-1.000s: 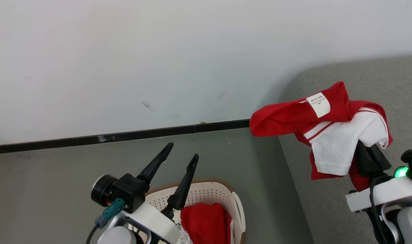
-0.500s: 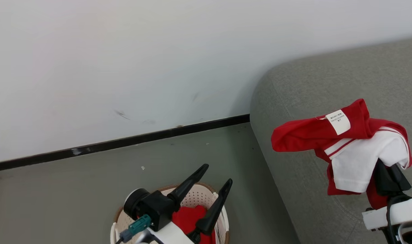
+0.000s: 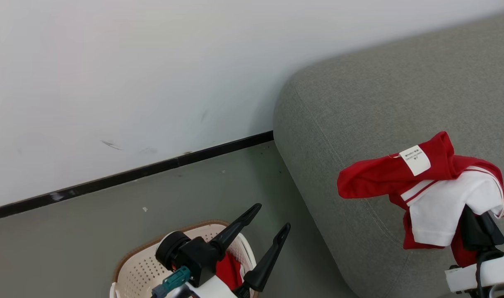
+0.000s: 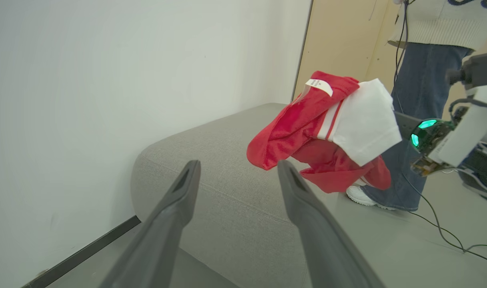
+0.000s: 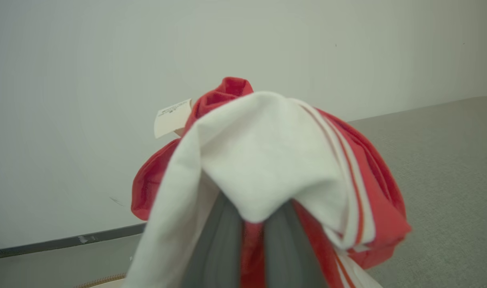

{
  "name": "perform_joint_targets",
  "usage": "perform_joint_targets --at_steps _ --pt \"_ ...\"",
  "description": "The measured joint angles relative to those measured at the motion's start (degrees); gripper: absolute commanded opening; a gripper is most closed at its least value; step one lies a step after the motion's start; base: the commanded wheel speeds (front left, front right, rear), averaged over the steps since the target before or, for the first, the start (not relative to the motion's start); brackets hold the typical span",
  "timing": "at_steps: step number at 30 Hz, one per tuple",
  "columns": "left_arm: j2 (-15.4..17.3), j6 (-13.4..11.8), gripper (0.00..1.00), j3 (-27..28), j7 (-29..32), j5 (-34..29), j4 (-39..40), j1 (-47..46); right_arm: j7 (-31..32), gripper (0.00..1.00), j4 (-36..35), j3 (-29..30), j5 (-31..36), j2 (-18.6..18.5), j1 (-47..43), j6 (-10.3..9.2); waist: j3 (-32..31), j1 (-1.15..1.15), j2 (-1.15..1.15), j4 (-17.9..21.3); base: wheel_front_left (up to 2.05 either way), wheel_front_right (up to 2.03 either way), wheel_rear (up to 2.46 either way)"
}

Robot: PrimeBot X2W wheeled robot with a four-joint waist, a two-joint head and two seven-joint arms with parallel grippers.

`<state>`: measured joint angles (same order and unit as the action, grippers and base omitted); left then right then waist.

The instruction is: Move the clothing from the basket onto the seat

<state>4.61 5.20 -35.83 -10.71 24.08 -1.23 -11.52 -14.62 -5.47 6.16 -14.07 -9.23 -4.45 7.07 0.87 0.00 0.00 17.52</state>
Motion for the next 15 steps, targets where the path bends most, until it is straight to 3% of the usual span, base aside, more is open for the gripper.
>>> perform_joint_targets --at_steps 7,15 --pt "0.00 -0.47 1.00 -0.05 0.00 -0.74 0.69 -0.01 0.00 0.00 1.16 -2.41 -0.46 -1.36 1.83 0.00 1.65 0.00 0.00 1.75 0.00 0.00 0.00" --pt "0.01 -0.86 1.00 -0.59 1.18 -3.14 2.31 -2.56 2.15 0.00 5.26 -5.14 -2.70 -4.90 18.27 0.00 5.56 0.00 0.00 2.88 0.00 0.00 0.00"
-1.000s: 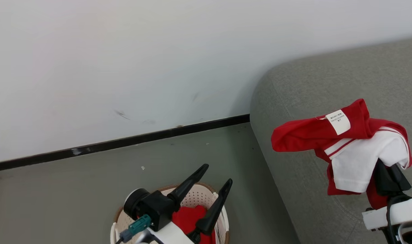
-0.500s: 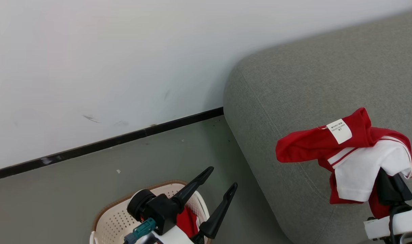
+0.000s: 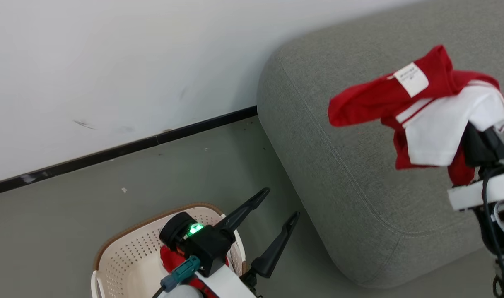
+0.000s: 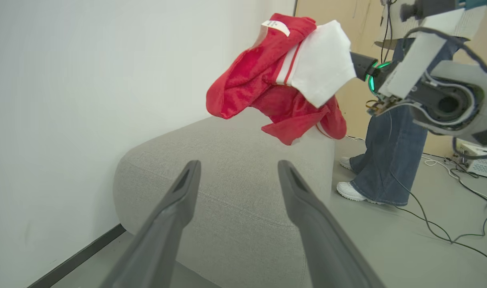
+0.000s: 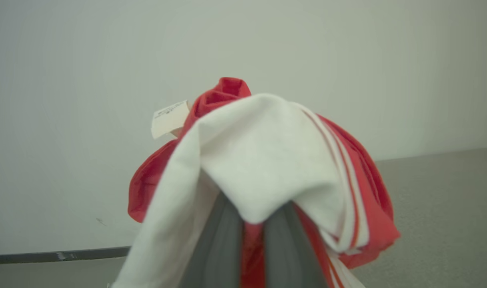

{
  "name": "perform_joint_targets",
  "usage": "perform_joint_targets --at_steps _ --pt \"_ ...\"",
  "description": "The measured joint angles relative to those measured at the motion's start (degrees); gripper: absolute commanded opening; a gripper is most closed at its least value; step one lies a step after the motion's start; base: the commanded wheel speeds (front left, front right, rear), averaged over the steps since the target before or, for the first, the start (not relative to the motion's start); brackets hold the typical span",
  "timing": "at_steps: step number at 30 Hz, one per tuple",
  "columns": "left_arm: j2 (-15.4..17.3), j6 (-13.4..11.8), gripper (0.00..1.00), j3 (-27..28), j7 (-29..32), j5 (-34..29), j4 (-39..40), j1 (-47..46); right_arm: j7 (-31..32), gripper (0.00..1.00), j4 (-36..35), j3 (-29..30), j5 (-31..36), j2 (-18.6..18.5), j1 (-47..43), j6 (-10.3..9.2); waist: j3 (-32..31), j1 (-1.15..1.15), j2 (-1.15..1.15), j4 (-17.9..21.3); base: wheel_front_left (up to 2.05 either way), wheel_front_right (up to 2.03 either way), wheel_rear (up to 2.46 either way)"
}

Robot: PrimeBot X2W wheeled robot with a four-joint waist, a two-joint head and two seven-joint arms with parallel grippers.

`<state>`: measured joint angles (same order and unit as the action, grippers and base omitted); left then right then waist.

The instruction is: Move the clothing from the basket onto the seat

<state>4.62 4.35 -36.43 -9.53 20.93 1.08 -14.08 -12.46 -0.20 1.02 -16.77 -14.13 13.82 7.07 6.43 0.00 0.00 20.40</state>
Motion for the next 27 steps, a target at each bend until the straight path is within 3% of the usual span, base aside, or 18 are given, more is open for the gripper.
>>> perform_joint_targets --at_steps 10,27 --pt "-0.48 -0.20 1.00 -1.38 3.00 -3.03 0.51 -7.42 3.19 0.00 8.58 0.97 -2.43 -2.34 16.27 0.00 5.71 0.00 0.00 -0.02 0.00 0.00 0.00" --pt "0.01 -1.71 1.00 -0.14 5.01 -6.54 1.31 -12.39 1.76 0.00 24.08 10.84 -3.09 -7.38 26.25 0.00 16.24 0.00 0.00 -2.01 0.00 0.00 0.00"
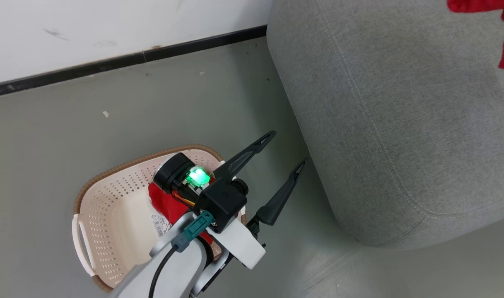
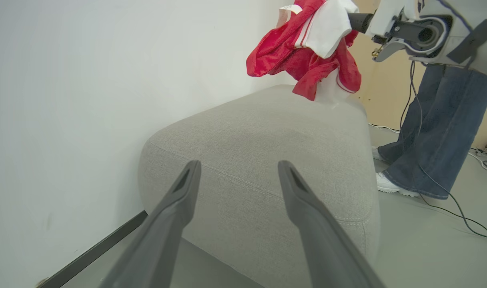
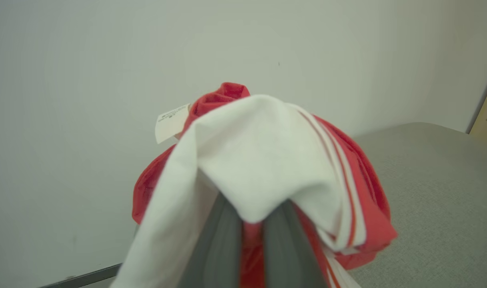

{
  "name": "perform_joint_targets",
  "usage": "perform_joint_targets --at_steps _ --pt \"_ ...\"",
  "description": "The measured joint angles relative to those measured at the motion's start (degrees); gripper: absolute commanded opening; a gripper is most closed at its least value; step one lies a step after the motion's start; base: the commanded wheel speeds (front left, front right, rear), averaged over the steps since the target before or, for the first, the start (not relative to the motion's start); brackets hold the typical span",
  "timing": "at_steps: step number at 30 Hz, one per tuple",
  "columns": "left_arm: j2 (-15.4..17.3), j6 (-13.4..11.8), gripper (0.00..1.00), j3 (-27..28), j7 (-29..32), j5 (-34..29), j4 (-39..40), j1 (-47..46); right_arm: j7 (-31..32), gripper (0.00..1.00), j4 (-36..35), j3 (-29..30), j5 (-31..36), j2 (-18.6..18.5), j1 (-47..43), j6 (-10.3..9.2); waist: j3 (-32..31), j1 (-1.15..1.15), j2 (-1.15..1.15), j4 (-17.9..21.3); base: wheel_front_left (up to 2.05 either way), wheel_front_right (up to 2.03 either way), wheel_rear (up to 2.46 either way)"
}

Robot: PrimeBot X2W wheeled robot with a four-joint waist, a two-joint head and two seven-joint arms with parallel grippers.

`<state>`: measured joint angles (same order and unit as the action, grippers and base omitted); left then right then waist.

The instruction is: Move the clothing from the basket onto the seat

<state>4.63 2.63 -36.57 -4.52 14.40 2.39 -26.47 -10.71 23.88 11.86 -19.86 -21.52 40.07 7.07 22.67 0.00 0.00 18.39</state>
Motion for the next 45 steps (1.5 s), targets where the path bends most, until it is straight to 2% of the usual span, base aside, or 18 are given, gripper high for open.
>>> perform_joint_targets --at_steps 5,10,23,30,31,33,34,35,45 --pt "0.48 -0.55 1.00 0.62 0.20 -0.53 1.30 -1.50 -0.82 0.00 3.30 4.24 0.41 -2.47 3.69 0.01 2.67 0.00 0.00 -1.10 0.00 0.00 0.00" --pt "0.56 -0.56 1.00 0.64 0.25 -1.52 2.36 -3.42 -1.93 0.00 6.38 6.48 1.42 -2.65 5.72 0.00 5.17 0.00 0.00 -2.39 0.00 0.00 0.00" --pt "0.31 -0.35 1.00 -0.65 0.15 -3.46 3.35 -7.66 -3.47 0.00 11.87 6.45 3.57 0.26 6.15 0.01 10.85 0.00 0.00 -5.97 0.00 0.00 0.00" --pt "0.07 1.18 1.00 -2.29 -0.60 -3.46 3.02 -9.23 -3.66 0.00 11.51 8.56 2.70 0.52 4.60 0.01 12.91 0.00 0.00 -7.58 0.00 0.00 0.00" --pt "-0.01 1.51 1.00 -2.42 -0.64 -3.45 2.91 -9.54 -3.70 0.10 11.16 9.27 2.66 0.40 4.13 0.01 13.13 0.00 0.00 -7.79 0.00 0.00 0.00" --pt "-0.04 1.51 1.00 -2.24 -1.13 -3.46 2.47 -9.79 -3.76 0.49 9.68 9.40 2.14 0.46 3.61 0.00 13.43 0.00 0.00 -7.98 0.00 0.00 0.00" --pt "0.00 1.52 1.00 -2.21 -1.15 -3.45 2.15 -9.81 -3.75 0.84 9.01 9.34 2.14 0.59 3.55 0.01 13.46 0.00 0.00 -7.93 0.00 0.00 0.00" --pt "0.05 1.56 1.00 -2.22 -1.23 -3.45 1.93 -9.81 -3.75 1.00 8.15 9.24 2.31 0.62 3.42 0.01 13.47 0.00 0.00 -7.87 0.00 0.00 0.00" --pt "0.30 2.14 1.00 -2.52 -2.72 -3.33 -0.41 -10.67 -3.90 1.00 3.59 9.89 1.51 0.89 -1.61 0.01 12.84 0.00 0.00 -6.68 0.00 0.00 0.00"
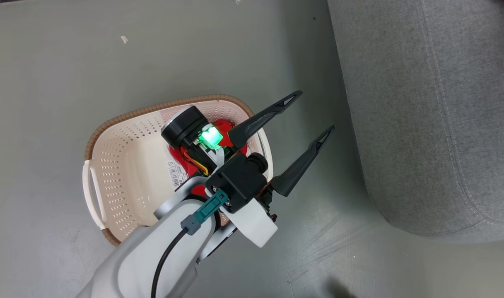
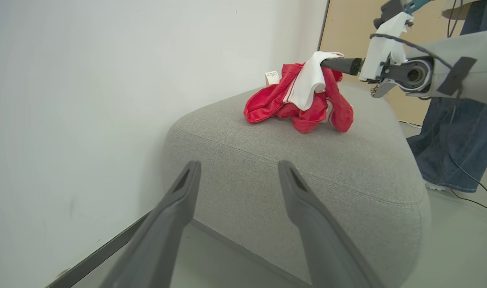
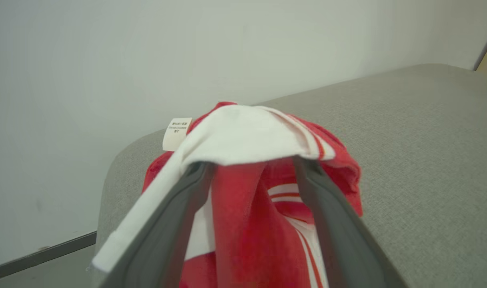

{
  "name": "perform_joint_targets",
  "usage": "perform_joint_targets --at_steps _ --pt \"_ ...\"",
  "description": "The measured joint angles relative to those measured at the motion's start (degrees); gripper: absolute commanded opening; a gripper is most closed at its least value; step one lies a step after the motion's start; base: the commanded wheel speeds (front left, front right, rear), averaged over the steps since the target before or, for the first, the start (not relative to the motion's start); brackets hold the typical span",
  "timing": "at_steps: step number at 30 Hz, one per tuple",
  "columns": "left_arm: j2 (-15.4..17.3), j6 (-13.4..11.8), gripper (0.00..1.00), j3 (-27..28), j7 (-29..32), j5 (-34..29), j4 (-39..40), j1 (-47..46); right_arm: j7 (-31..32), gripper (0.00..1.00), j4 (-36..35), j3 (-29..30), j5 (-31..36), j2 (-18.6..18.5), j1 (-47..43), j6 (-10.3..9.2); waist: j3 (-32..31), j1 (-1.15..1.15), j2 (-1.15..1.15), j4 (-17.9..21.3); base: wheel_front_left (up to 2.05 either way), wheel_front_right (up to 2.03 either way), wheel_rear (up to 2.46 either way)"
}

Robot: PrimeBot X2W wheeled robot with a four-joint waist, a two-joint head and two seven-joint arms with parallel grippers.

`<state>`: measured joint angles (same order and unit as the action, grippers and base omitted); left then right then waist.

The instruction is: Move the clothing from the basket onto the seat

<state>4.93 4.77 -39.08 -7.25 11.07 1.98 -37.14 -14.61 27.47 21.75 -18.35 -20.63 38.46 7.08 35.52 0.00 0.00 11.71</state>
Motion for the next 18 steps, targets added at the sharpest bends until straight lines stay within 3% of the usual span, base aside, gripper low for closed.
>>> perform_joint_targets --at_steps 12,18 --pt "1.01 0.48 1.00 0.91 -1.34 1.13 -2.68 -0.05 -0.01 1.00 -5.28 0.25 -0.56 3.01 -8.30 0.00 -1.90 0.00 0.00 2.34 0.00 0.00 0.00" --pt "2.20 0.09 1.00 3.80 -3.00 2.04 -3.88 0.22 -0.01 1.00 -8.09 -3.90 -0.56 5.79 -11.32 -0.01 -3.62 0.00 0.00 3.61 0.00 0.00 0.00"
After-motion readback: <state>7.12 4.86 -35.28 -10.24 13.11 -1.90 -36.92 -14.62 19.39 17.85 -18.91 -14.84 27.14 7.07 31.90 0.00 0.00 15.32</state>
